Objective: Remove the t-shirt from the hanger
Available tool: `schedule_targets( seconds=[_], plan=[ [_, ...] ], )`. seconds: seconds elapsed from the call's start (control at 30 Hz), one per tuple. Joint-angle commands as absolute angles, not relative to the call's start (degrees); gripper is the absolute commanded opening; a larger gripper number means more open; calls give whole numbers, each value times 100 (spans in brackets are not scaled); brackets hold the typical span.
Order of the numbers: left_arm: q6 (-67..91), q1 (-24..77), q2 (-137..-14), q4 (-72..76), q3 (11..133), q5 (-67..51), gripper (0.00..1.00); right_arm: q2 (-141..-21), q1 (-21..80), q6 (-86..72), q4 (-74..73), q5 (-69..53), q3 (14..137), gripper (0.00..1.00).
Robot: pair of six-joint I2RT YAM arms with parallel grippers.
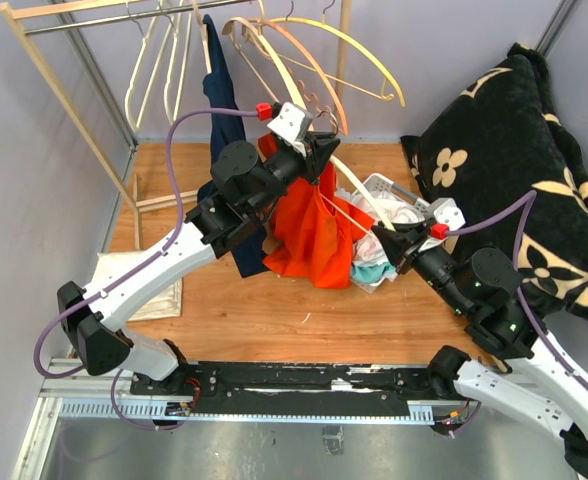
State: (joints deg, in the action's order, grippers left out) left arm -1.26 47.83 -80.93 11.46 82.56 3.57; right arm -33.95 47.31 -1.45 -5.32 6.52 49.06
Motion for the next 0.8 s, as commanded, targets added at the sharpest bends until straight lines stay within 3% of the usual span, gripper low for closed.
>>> schedule_targets(
  seconds=[0.0,0.2,0.77],
  plan=[
    [-145,4834,-7876,1320,8435,255,25,-3285,4781,-49,-82,812,4764,1],
    [-163,4834,-7697,1186,8419,179,47,-3218,4774,110,79,964,4709,1],
    [252,4834,-6967,1506,6914,532,51,-2978,4774,535,425,889,4717,1]
  ],
)
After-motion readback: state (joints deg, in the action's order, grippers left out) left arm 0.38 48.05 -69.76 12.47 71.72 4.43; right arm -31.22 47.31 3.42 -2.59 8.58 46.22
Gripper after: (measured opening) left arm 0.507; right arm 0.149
